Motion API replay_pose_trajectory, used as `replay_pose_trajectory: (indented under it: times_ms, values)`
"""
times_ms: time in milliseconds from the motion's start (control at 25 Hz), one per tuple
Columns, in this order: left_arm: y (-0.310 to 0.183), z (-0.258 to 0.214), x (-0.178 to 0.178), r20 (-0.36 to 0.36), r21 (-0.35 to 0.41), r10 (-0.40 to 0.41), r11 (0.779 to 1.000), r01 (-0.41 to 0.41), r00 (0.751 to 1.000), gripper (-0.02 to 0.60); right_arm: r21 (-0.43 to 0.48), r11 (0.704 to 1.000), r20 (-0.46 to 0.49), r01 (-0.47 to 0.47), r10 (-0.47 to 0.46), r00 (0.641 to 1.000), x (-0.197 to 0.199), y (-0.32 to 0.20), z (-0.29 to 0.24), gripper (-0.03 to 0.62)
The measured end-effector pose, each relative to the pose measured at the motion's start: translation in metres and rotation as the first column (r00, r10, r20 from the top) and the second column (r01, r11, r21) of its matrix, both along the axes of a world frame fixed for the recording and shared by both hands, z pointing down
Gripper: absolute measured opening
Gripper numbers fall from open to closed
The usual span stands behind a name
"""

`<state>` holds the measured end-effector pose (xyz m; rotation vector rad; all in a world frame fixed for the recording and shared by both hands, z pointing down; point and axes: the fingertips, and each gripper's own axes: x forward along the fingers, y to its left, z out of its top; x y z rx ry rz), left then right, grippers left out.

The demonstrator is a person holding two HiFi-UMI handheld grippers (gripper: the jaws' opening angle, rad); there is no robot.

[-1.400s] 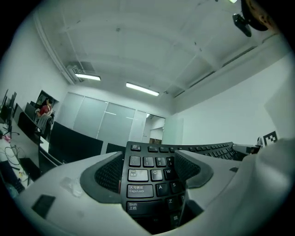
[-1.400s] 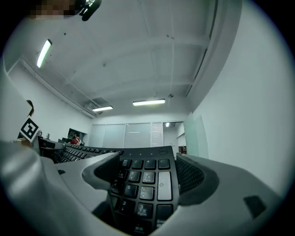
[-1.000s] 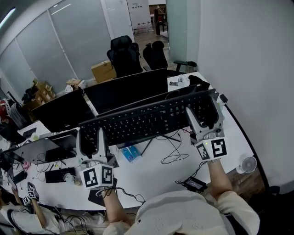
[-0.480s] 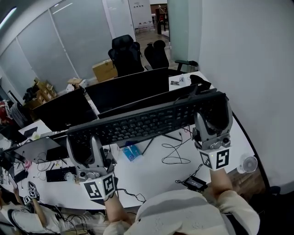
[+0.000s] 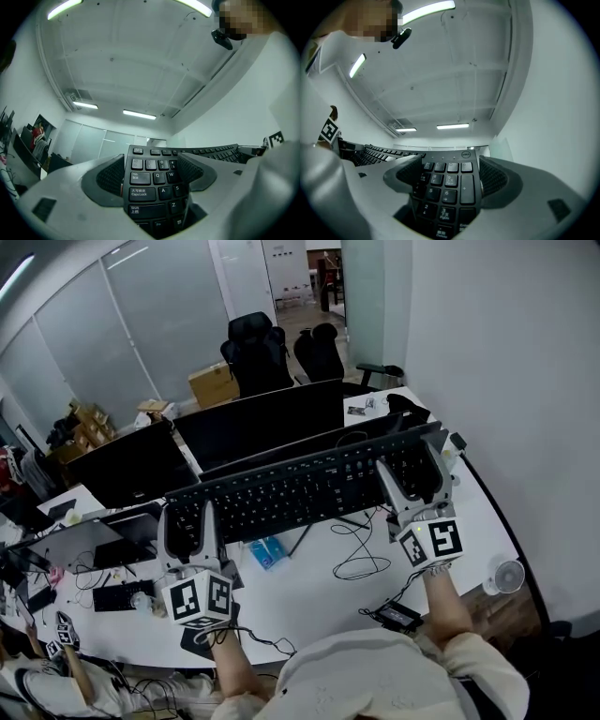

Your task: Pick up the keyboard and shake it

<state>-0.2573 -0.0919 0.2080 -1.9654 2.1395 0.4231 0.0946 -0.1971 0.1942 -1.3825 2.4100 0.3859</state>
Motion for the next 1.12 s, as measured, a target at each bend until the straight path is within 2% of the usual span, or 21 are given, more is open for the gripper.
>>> replay_pose_trajectory:
  times_ms: [600,1120]
  values:
    - [-0.011,0.045,-0.006,-0.04,-0.105,-0.001,0.994,-0.003,0.999,0.33,-0.13,0.991,-0.059,-0.01,0.003,0.998,-0.007,-0.013,0.038,0.37]
    - [-0.03,0.115,-0.006,-0.088,-0.245,-0.005,0.969,-0.017,0.996,0.329,-0.271,0.962,-0.121,-0.035,0.002,0.993,-0.008,-0.033,0.103,0.37]
